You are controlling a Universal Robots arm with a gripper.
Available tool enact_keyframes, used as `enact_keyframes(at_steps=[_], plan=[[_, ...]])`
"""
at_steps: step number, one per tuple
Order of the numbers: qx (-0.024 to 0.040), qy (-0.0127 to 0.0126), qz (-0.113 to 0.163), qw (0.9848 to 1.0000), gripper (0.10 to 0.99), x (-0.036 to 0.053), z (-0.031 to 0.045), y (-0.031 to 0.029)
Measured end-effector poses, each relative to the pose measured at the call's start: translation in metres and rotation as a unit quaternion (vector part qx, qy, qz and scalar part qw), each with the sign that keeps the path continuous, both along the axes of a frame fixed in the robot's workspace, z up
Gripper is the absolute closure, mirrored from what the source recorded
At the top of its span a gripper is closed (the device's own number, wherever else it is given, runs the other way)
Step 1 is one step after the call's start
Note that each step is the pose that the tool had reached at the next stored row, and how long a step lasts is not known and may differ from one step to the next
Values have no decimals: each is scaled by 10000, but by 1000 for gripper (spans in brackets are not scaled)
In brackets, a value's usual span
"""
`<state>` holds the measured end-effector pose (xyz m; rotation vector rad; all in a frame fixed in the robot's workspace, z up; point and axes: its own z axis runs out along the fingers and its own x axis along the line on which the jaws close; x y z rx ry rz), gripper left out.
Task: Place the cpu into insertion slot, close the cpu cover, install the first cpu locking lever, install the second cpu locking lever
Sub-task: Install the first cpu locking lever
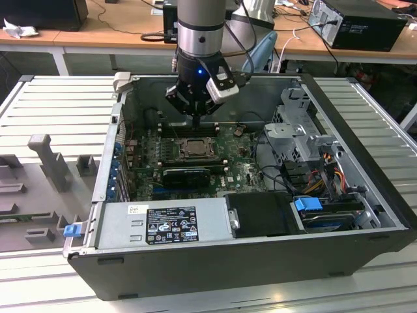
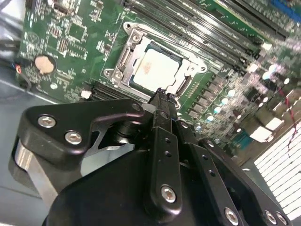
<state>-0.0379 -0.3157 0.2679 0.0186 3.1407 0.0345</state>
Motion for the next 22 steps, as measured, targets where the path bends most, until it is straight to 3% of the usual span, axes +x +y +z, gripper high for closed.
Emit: enact_keyframes(at_steps=[2,12,18,22], plan=[[5,0,47,10000,980,-58,-2,0],[13,0,46,10000,980,-619,-17,8],[12,1,46,10000,980,-729,-41,48],[13,2,46,10000,980,-752,-59,123]])
